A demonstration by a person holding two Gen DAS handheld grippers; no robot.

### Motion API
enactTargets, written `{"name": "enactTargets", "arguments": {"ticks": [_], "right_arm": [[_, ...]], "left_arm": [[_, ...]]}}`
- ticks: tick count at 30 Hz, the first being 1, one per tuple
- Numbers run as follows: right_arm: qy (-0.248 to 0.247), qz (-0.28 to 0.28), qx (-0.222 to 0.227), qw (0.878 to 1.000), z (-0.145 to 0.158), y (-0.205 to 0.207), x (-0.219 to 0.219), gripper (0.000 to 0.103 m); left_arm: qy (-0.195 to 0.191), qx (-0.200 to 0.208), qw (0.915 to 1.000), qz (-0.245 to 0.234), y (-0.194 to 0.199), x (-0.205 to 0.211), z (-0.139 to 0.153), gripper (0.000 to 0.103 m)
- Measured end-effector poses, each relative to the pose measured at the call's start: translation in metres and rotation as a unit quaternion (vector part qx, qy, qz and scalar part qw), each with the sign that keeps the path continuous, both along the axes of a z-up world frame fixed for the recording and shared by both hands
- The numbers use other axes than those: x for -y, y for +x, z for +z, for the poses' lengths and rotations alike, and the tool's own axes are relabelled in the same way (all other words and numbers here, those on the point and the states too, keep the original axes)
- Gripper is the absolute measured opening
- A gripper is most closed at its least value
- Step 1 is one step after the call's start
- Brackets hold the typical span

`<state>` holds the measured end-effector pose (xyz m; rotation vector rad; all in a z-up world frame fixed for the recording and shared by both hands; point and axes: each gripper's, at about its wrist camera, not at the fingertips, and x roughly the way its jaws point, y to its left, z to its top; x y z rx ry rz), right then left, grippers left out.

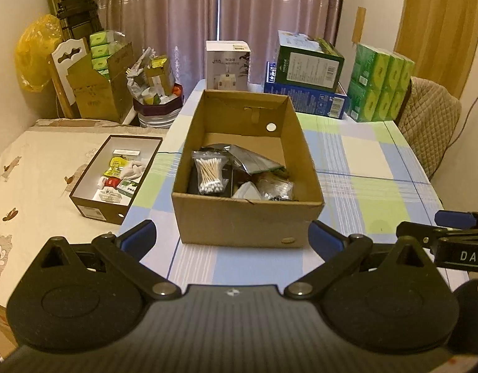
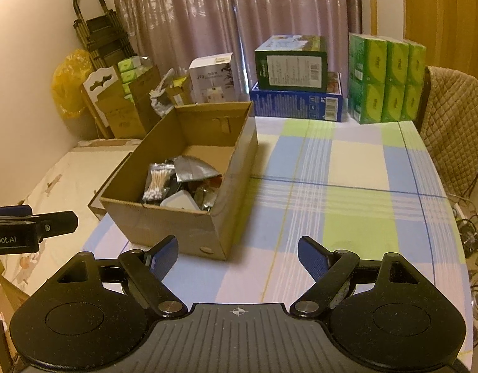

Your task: Organize objects

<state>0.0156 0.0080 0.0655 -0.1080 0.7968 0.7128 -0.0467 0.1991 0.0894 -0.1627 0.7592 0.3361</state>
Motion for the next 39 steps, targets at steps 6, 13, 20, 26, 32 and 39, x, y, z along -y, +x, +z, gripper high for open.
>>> {"name": "enactTargets", "arguments": {"ticks": [6, 13, 20, 26, 32, 39], "right_arm": [[-0.005, -0.006, 0.002, 1.000, -0.003, -0.007, 0.002, 0.082], [-0.010, -0.012, -0.002, 1.000, -0.005, -0.010, 0.003, 0.081], [-0.017, -0.013, -0.006, 1.000, -0.009, -0.012, 0.003, 0.081], [-0.025, -0.015, -0.016, 0.999, -0.017, -0.012, 0.003, 0.081], [-0.027, -0.016, -0.020, 0.999, -0.021, -0.012, 0.004, 0.081], [-0.028, -0.020, -0.025, 0.999, -0.024, -0.011, 0.006, 0.081]], "left_arm": [[0.009, -0.004, 0.9999, -0.005, -0.006, 0.007, -0.002, 0.102], [0.010, -0.011, 0.9999, -0.008, -0.006, 0.007, -0.007, 0.102], [0.010, -0.015, 0.9997, -0.014, -0.005, 0.011, -0.013, 0.102], [0.009, -0.023, 0.9995, -0.021, -0.003, 0.015, -0.021, 0.102], [0.004, -0.030, 0.9992, -0.025, -0.002, 0.018, -0.028, 0.102], [-0.001, -0.032, 0.9991, -0.028, -0.001, 0.019, -0.031, 0.102]]}}
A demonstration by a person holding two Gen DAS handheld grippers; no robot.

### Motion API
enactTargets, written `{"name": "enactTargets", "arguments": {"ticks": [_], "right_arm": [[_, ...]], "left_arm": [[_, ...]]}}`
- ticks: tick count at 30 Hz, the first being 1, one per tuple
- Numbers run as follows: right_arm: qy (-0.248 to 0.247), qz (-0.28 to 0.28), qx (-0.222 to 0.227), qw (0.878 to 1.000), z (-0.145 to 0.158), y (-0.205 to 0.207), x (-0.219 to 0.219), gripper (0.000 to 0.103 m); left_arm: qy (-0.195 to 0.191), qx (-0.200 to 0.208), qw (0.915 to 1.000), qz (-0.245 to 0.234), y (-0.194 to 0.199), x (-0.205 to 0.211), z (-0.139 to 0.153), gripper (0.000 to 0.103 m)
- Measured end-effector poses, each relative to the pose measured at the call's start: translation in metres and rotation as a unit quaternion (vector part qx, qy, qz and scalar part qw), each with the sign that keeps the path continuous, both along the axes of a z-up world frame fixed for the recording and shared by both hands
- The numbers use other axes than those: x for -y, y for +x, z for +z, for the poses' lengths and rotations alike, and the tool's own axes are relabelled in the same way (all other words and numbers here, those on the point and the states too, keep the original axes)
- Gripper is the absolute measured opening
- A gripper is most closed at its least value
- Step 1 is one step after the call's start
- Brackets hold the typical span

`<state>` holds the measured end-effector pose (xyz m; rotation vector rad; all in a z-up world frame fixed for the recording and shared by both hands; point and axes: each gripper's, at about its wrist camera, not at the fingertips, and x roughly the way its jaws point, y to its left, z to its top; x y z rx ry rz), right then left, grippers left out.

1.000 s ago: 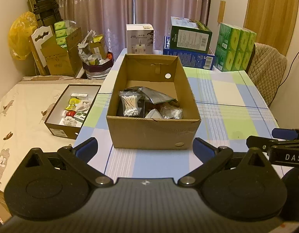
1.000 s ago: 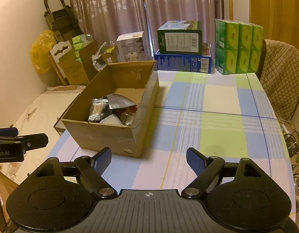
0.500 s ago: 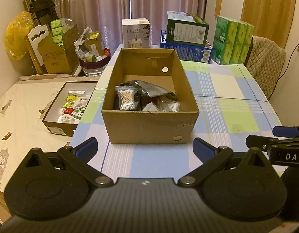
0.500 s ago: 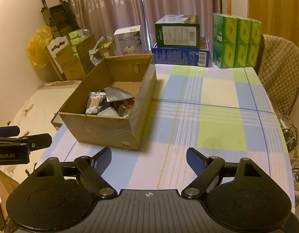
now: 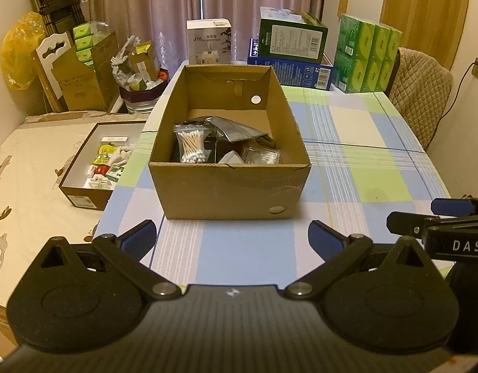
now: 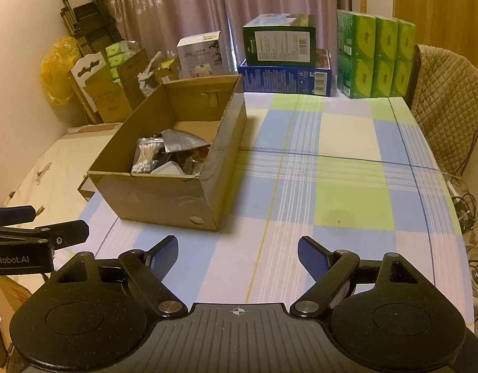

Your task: Organize objects

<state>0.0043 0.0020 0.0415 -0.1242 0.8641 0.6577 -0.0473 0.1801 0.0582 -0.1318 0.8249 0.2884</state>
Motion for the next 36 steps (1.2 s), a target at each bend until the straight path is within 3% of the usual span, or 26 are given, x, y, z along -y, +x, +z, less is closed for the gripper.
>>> {"name": "enactTargets", "arguments": {"ticks": [36], "right_arm": [[0.001, -0.001, -0.006, 1.000, -0.0018, 0.0011, 0.0009, 0.081]], "left_arm": [[-0.002, 0.000, 0.9999, -0.010, 0.0015, 0.0013, -0.0028, 0.102]]}}
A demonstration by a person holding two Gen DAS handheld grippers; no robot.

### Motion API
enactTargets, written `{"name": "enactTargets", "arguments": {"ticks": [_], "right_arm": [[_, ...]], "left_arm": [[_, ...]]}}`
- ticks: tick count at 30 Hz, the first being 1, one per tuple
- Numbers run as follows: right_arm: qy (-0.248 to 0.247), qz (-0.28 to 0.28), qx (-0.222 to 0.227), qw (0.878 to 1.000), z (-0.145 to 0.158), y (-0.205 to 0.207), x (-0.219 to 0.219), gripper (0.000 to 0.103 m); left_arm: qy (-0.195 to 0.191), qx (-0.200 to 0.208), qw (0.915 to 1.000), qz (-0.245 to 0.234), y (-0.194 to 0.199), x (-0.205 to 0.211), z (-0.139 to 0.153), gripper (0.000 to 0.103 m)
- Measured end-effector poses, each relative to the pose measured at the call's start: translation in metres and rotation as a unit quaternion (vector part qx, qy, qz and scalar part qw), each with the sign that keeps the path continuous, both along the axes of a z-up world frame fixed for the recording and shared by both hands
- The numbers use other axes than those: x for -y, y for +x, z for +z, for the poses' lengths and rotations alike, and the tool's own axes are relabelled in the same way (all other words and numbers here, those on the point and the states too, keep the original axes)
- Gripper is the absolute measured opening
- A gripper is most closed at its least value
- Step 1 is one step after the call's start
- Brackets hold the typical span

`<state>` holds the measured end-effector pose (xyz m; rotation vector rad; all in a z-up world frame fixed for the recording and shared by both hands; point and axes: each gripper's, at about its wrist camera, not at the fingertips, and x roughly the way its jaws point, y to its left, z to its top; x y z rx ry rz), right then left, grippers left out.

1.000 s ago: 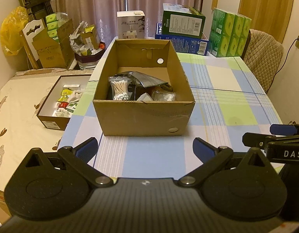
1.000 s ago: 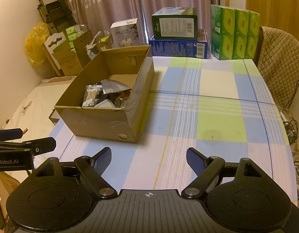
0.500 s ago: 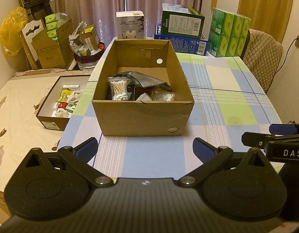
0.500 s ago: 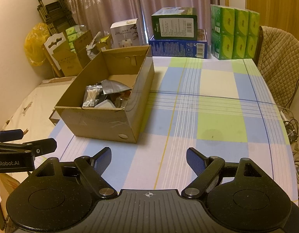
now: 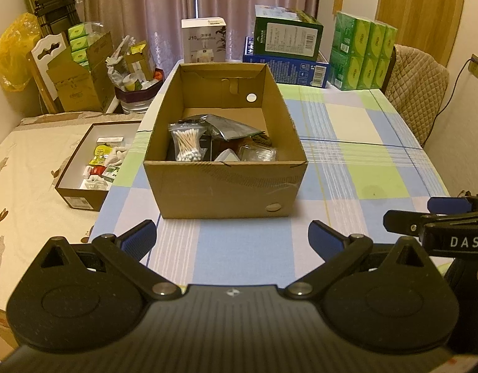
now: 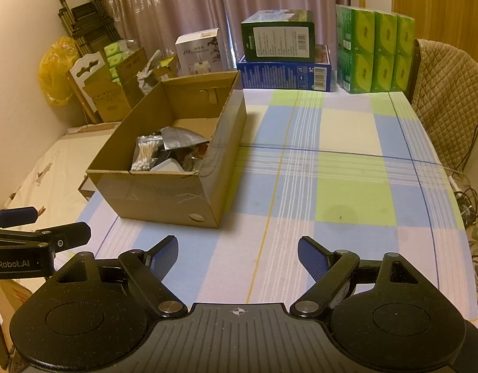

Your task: Organize objects

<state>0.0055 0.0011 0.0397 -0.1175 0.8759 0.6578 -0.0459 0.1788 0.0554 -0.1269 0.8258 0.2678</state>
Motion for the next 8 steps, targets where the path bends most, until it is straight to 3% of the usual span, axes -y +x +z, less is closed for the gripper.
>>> {"name": "enactTargets", "arguments": {"ticks": [8], "right_arm": [[0.001, -0.001, 0.000, 1.000, -0.0017, -0.0005, 0.0017, 0.081]], "left_arm": [[-0.003, 0.008, 1.0000, 0.000, -0.0009, 0.0008, 0.0001, 0.102]]}}
